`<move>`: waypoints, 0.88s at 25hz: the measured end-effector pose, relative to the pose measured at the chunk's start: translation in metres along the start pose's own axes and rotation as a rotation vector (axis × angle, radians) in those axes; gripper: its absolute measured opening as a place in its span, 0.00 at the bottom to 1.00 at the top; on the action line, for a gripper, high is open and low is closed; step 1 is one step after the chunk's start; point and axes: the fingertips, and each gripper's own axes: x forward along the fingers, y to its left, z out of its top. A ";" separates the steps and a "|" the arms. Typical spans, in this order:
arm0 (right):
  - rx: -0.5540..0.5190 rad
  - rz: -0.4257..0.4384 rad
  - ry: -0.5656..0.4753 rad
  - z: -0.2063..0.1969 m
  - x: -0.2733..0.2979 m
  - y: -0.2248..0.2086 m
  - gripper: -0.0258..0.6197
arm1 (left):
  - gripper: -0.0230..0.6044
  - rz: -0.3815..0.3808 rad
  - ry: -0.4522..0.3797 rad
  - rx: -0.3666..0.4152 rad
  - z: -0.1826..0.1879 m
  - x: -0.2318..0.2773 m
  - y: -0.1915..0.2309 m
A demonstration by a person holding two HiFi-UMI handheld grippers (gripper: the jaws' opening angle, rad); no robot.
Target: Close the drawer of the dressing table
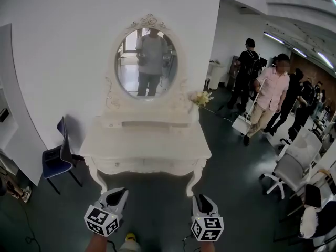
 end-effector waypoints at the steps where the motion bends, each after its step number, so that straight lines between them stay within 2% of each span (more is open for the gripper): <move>1: 0.000 0.000 -0.002 0.000 0.003 -0.002 0.16 | 0.03 -0.001 0.000 0.000 0.000 0.004 0.000; 11: -0.013 -0.029 0.001 0.008 0.049 -0.018 0.16 | 0.03 -0.020 -0.002 -0.017 -0.001 0.052 0.027; 22: 0.010 -0.074 0.033 0.021 0.157 -0.031 0.16 | 0.03 -0.044 0.014 -0.053 -0.004 0.142 0.112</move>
